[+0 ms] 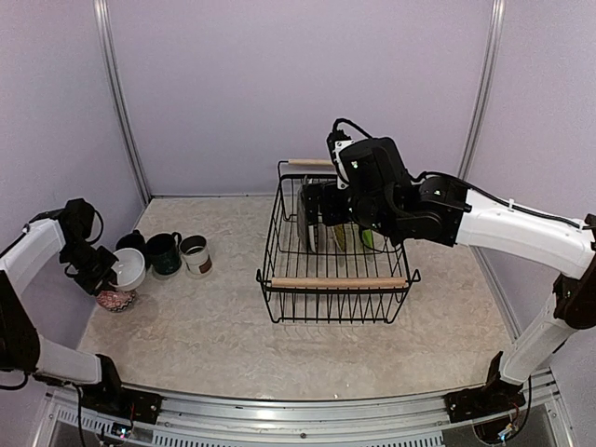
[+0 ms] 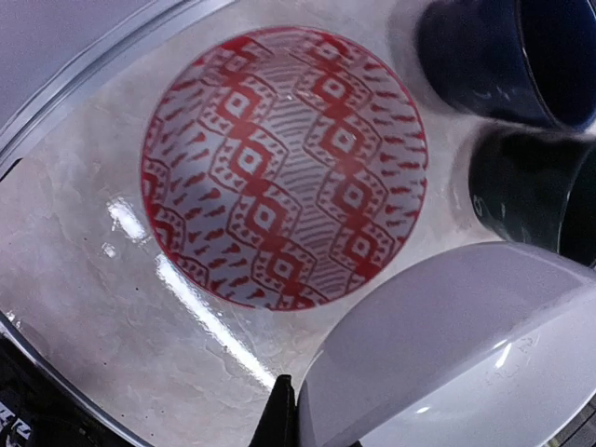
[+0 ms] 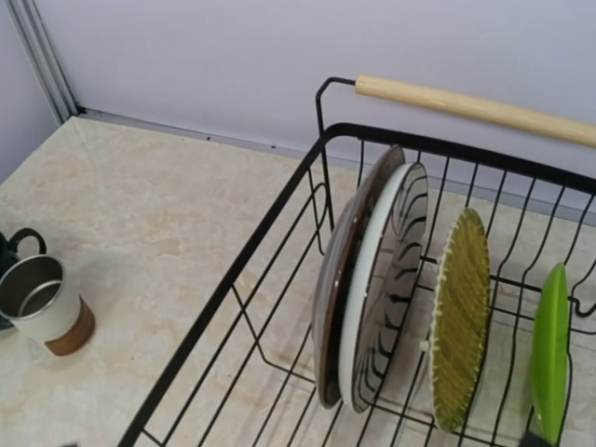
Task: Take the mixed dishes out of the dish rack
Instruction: Place the bowl in the bowl.
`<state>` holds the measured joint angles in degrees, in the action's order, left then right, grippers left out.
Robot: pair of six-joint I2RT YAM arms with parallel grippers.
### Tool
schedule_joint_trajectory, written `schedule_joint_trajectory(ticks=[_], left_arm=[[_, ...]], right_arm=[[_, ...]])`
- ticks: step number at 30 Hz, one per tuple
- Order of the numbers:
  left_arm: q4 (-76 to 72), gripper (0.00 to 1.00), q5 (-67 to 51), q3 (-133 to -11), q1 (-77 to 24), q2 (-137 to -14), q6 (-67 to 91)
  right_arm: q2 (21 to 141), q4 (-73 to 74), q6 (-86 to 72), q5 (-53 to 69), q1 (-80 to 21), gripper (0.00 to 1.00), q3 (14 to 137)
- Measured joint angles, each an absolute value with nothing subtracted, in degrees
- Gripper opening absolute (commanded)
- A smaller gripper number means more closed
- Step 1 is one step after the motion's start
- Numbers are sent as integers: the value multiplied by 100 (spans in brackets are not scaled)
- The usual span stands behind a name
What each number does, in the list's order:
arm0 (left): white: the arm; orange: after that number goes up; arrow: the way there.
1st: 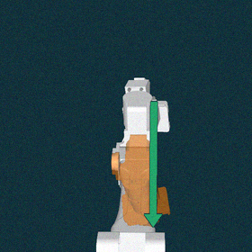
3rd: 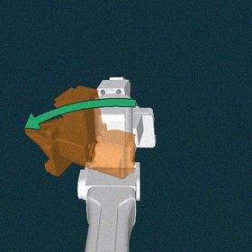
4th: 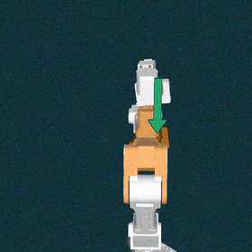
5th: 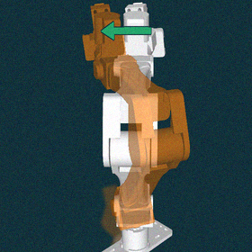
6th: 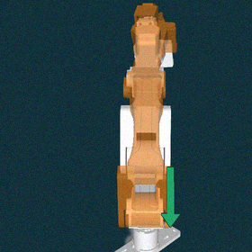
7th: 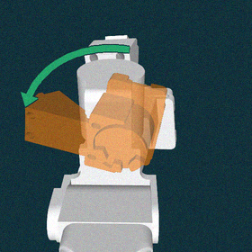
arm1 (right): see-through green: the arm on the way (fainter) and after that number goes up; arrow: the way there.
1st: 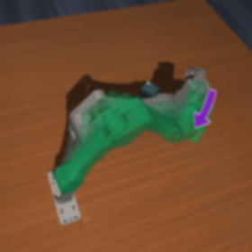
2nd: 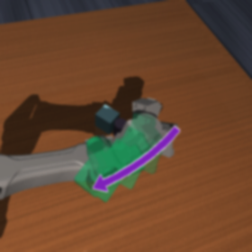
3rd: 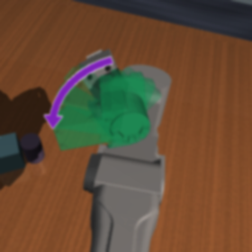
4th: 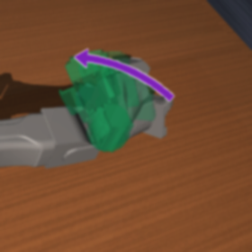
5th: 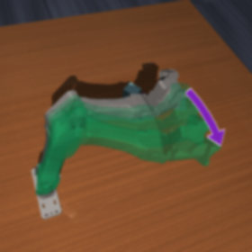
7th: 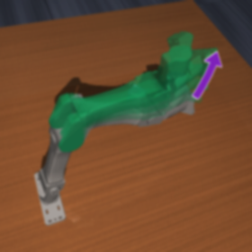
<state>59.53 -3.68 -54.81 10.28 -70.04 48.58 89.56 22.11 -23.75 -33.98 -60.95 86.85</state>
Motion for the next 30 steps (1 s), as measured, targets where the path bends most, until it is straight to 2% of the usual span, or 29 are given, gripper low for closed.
schedule_joint_trajectory(ticks=[6, 22, 30], left_arm=[[5878, 0, -322, -5483, 1881, -7002, 5258], [5448, 3, 64, -5089, 1925, -7559, 6582], [5343, 19, 47, -5009, 1927, -7612, 6733]], right_arm=[[8956, 2154, -2388, -3395, -6095, 100, 8665], [8956, 2156, -2495, -3465, -6095, 100, 8628], [8954, 2154, -2515, -3468, -6095, 100, 8606]])
